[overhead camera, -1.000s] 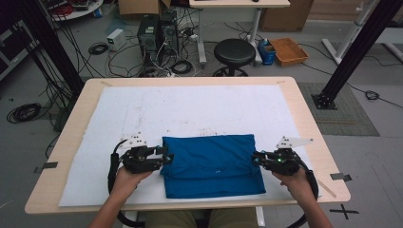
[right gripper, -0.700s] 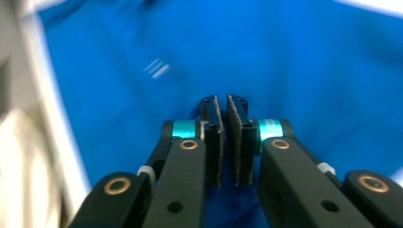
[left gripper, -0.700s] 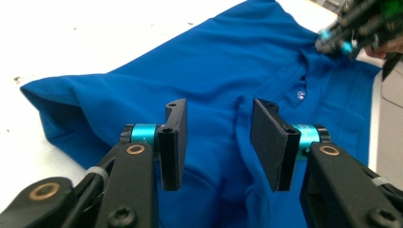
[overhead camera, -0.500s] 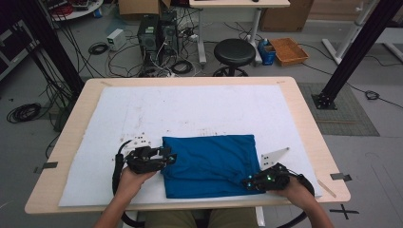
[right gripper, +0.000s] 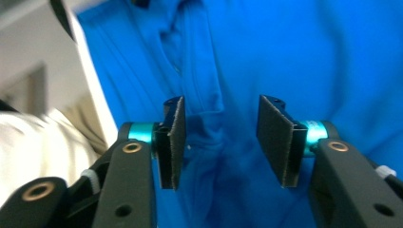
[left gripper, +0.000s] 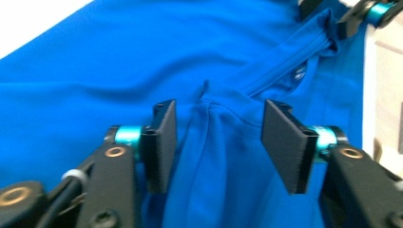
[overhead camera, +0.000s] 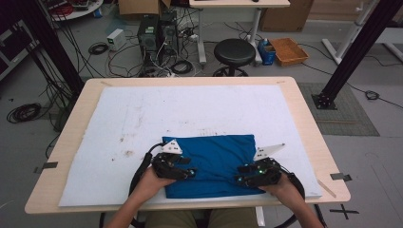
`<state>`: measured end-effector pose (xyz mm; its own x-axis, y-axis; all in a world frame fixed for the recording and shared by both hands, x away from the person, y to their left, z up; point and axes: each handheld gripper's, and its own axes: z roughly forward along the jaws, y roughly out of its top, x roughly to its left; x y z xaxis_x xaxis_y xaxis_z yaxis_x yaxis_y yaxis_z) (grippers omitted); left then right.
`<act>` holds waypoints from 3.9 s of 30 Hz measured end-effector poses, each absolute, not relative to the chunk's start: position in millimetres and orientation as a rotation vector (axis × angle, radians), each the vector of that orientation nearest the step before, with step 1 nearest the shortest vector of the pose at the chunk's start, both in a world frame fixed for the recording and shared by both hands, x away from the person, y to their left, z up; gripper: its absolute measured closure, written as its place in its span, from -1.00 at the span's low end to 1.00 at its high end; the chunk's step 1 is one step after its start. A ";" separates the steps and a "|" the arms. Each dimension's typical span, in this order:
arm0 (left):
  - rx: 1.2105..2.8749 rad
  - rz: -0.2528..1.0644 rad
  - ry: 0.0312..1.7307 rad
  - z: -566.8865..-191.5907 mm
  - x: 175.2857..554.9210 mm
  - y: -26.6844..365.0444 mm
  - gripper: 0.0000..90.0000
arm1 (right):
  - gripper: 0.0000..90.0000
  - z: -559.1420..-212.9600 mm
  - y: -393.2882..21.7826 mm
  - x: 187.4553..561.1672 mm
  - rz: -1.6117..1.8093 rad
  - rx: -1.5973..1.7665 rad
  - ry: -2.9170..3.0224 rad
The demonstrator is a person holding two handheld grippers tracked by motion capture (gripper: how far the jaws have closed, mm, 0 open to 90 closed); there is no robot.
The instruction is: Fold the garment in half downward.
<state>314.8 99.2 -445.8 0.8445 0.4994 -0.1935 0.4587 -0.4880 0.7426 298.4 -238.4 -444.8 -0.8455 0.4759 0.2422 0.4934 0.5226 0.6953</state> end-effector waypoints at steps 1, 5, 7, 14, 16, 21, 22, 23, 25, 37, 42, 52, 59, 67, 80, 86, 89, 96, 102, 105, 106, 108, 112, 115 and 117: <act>2.158 0.060 0.695 -445.8 314.8 99.2 0.31 | 0.65 -445.1 -237.7 299.6 -1.254 -0.866 -2.745; 2.161 0.118 0.694 -444.9 316.4 96.7 0.88 | 0.90 -440.6 -239.0 303.7 -1.285 -0.850 -2.746; 2.094 0.104 0.715 -444.2 321.2 101.1 0.90 | 0.91 -439.8 -239.1 306.0 -1.302 -0.862 -2.756; 1.910 0.206 0.811 -436.1 344.1 118.9 0.90 | 0.92 -430.6 -237.5 330.2 -1.465 -0.996 -2.864; 1.877 0.201 0.776 -431.8 343.2 119.7 0.90 | 0.92 -425.8 -236.1 336.9 -1.537 -1.031 -2.891; 1.928 0.140 0.561 -425.7 315.1 124.7 0.90 | 0.92 -416.5 -233.9 319.9 -1.600 -0.764 -2.866; 1.941 0.120 0.534 -426.3 310.4 128.0 0.90 | 0.92 -416.8 -235.4 314.6 -1.579 -0.725 -2.859; 1.941 0.120 0.534 -426.3 310.4 128.0 0.89 | 0.92 -418.0 -237.7 310.4 -1.575 -0.674 -2.851; 1.946 0.081 0.497 -429.2 301.3 133.9 0.89 | 0.92 -419.3 -240.4 305.6 -1.568 -0.642 -2.836; 1.943 0.004 0.531 -428.2 283.5 158.3 0.31 | 0.64 -429.2 -268.0 283.9 -1.457 -0.544 -2.614; 1.874 0.317 0.915 -430.2 302.3 170.5 0.11 | 0.27 -436.4 -281.9 302.6 -1.422 -1.162 -2.731; 1.967 0.313 1.122 -448.3 313.7 160.6 0.57 | 0.95 -443.8 -277.5 310.0 -1.261 -1.369 -2.910; 1.890 0.308 1.168 -433.8 304.0 170.8 0.41 | 0.19 -435.4 -286.9 307.9 -1.360 -1.510 -2.772; 1.761 0.390 1.246 -432.7 338.7 160.8 -0.13 | -0.19 -430.6 -277.4 346.5 -1.399 -1.708 -2.733; 1.663 0.217 1.294 -452.2 381.4 172.7 0.91 | 0.90 -440.6 -278.2 388.0 -1.360 -1.810 -2.697; 1.672 0.275 1.293 -445.8 378.6 175.7 0.33 | 0.35 -443.6 -277.1 394.3 -1.324 -1.886 -2.646; 1.741 0.322 1.221 -432.8 356.8 181.8 0.22 | 0.04 -438.2 -283.5 381.6 -1.327 -1.923 -2.618; 1.864 0.250 1.025 -426.7 290.8 181.0 0.22 | -0.07 -424.5 -294.0 330.8 -1.448 -1.776 -2.644; 2.041 0.321 0.825 -432.8 251.7 156.8 0.23 | -0.10 -423.5 -289.5 316.8 -1.479 -1.730 -2.657; 2.124 0.402 0.766 -439.3 244.9 146.5 0.17 | -0.10 -424.5 -284.2 317.3 -1.467 -1.699 -2.681; 2.146 0.420 0.773 -442.5 244.7 144.3 0.06 | -0.10 -424.7 -283.7 317.6 -1.468 -1.689 -2.684; 2.193 0.451 0.782 -447.5 244.3 142.4 0.01 | -0.10 -424.8 -284.4 318.1 -1.469 -1.694 -2.673; 2.188 0.546 0.854 -444.7 240.4 149.1 -0.04 | -0.10 -425.0 -288.3 318.0 -1.483 -1.702 -2.662; 2.173 0.595 0.948 -443.8 236.0 161.4 -0.03 | -0.10 -425.4 -290.6 317.9 -1.483 -1.707 -2.657; 2.158 0.617 0.990 -442.6 234.2 165.7 -0.02 | -0.10 -425.2 -290.8 317.6 -1.483 -1.714 -2.652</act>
